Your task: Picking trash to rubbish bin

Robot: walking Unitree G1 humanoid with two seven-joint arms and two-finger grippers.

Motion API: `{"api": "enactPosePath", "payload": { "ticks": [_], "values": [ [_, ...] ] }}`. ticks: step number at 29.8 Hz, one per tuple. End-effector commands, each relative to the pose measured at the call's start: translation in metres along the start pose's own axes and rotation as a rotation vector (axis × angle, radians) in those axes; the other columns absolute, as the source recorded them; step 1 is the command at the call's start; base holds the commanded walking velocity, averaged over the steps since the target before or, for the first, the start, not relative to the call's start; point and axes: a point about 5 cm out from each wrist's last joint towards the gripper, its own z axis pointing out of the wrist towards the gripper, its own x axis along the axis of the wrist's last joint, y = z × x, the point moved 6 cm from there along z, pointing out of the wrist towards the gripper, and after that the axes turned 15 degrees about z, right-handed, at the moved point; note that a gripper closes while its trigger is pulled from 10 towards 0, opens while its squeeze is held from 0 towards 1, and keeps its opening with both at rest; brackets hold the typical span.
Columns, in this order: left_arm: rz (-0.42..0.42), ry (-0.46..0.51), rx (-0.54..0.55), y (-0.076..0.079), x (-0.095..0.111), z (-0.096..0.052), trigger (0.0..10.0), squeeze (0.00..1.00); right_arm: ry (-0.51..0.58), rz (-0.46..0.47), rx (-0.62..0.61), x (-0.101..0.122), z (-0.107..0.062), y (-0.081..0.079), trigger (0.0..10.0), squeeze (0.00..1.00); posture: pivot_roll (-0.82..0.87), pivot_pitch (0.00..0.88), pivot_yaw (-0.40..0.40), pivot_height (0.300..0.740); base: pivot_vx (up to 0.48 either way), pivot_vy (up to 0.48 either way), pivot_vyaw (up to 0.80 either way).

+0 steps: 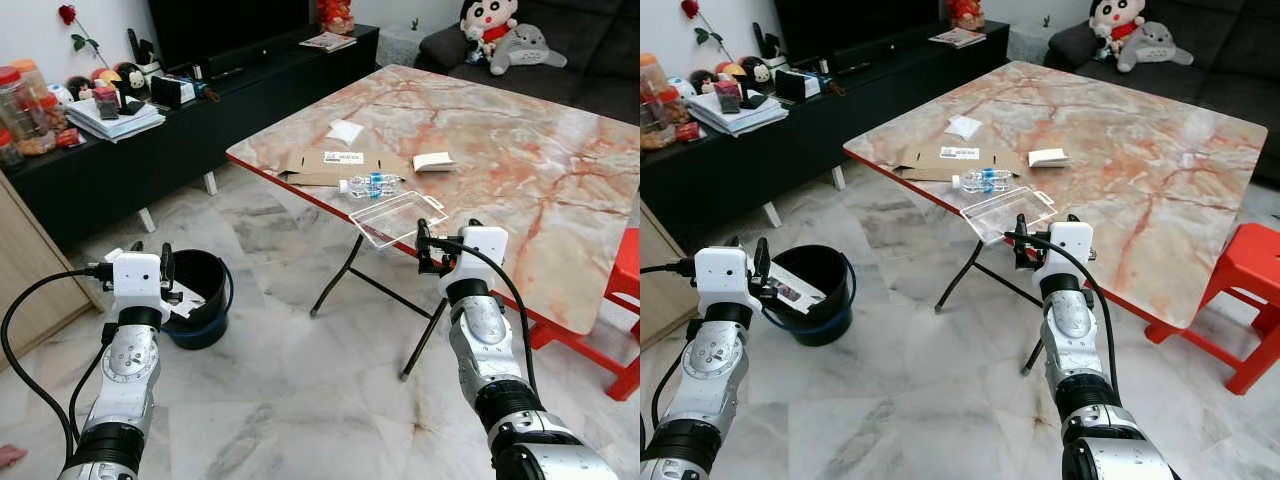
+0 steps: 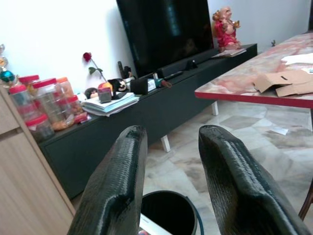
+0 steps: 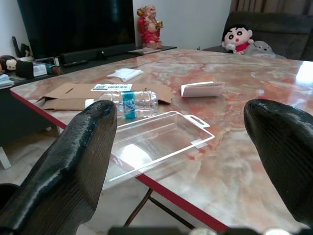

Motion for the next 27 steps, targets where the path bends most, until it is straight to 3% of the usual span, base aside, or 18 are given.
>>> {"api": "enactPosePath", "payload": {
  "ticks": [1, 18, 27],
  "values": [
    [-0.008, -0.003, -0.005, 0.0011, 0.0001, -0.0007, 10.0, 0.00, -0.001, 0.000, 0.013, 0.0014, 0.0015, -0.0034, 10.0, 0.00, -0.05, 0.000, -0.002, 0.740, 0.000, 0.000, -0.80],
    [-0.008, -0.005, -0.017, 0.0026, 0.0006, 0.0024, 10.0, 0.00, -0.007, 0.000, 0.018, -0.0009, 0.0012, -0.0067, 10.0, 0.00, -0.06, 0.000, 0.011, 0.740, 0.000, 0.000, -0.80],
    [-0.005, -0.010, -0.020, 0.0042, -0.0008, 0.0015, 10.0, 0.00, -0.009, 0.000, 0.021, -0.0019, 0.0009, -0.0080, 10.0, 0.00, -0.05, 0.000, 0.012, 0.740, 0.000, -0.301, -0.80]
  ]
}}
